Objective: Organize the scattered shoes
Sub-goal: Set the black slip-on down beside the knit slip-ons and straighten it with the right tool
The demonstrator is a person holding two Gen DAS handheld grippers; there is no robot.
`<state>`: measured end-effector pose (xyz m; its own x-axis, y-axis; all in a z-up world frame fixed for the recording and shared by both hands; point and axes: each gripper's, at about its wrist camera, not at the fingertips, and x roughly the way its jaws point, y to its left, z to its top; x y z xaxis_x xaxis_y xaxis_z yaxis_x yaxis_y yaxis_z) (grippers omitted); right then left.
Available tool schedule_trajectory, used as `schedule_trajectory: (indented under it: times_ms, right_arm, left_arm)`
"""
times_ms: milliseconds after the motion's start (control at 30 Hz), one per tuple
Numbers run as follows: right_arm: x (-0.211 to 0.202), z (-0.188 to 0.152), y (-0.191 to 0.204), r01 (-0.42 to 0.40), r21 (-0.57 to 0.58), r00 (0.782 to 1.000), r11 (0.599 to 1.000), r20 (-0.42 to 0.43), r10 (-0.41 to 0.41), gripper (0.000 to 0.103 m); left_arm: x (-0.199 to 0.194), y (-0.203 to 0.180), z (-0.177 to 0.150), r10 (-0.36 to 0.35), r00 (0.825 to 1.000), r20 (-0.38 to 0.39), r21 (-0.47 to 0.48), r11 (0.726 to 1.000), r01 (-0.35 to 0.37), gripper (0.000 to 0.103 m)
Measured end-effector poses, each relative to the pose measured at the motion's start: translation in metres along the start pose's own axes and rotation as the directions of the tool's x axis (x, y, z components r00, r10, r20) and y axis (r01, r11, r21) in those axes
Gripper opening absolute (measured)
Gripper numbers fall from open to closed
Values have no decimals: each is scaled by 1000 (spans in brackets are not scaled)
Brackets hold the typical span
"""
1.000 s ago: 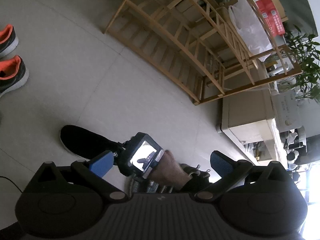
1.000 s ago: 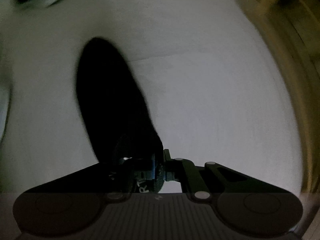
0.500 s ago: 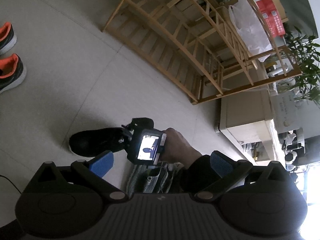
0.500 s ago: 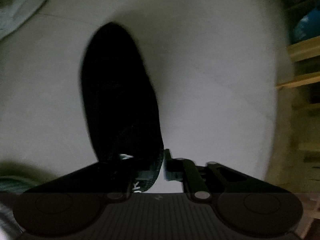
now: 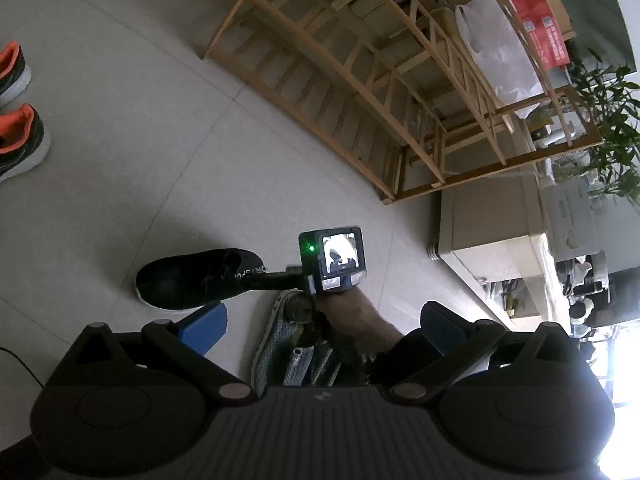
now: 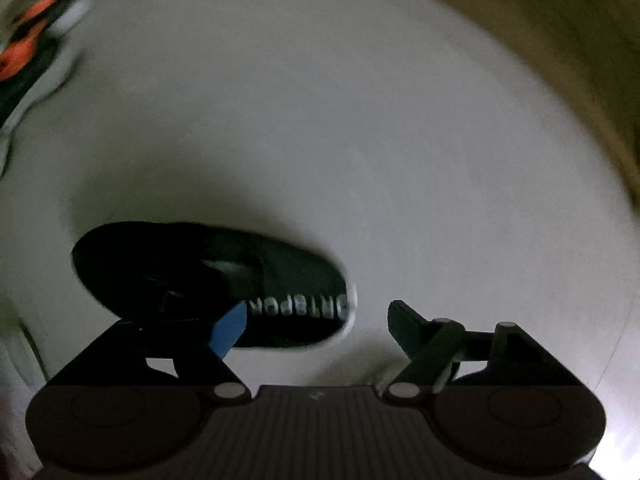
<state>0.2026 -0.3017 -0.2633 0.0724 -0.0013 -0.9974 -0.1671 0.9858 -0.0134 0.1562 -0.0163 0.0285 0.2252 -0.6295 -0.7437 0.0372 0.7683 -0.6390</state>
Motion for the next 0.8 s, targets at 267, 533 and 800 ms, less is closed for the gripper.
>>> schedule_trajectory:
  times_ms: [267,533,800]
  right_arm:
    - [41,-19,-30,-42,399,998,916,-25,57,53]
    - [31,-8,-19,-88,256,996,963,11,88,20]
    - [11,5,18,-18,-181,999,983,32,24,19]
  left_arm:
    - [4,-2,2,4,1000,-11,1,1000,-4,103]
    - [7,-1,2,6,1000,-27,-6,1000,-6,103]
    - [12,-2,3,6,999,-35,-3,1000,-7,103]
